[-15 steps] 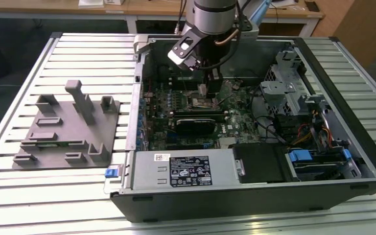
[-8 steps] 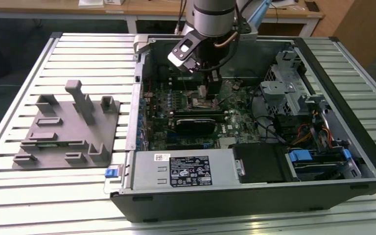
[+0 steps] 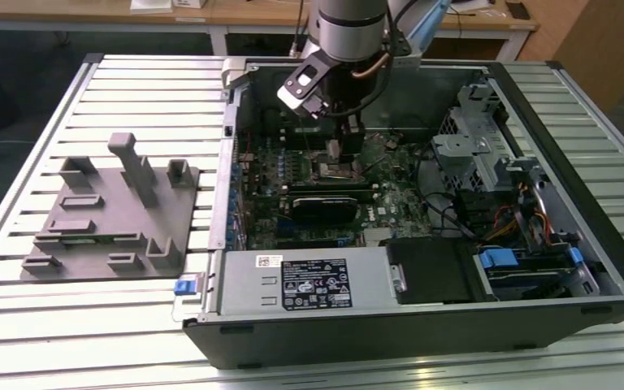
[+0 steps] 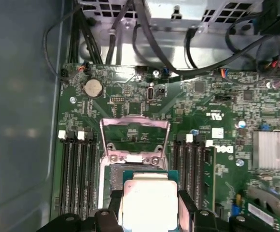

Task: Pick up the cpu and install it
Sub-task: 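Place the cpu into insertion slot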

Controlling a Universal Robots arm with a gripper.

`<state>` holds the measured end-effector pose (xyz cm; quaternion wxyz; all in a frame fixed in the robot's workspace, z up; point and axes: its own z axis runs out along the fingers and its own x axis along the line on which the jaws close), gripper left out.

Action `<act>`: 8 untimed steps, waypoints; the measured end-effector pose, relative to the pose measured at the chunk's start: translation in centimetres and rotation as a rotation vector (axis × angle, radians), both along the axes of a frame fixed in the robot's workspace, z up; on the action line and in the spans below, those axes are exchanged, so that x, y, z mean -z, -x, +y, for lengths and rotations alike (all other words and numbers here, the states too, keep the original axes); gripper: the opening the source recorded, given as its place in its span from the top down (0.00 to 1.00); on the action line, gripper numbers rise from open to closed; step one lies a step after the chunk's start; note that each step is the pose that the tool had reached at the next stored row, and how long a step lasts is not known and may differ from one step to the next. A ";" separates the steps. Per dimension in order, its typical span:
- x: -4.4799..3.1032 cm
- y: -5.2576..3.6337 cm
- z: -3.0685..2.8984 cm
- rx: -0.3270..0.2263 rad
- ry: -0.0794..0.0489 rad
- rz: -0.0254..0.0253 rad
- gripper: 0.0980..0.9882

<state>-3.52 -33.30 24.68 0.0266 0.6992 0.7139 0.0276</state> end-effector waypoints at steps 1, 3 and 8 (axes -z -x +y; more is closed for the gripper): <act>0.13 0.00 0.04 0.000 0.000 0.0000 0.51; 0.35 -0.01 0.08 0.000 0.000 0.0001 0.51; 0.57 0.01 0.07 0.000 0.000 0.0002 0.51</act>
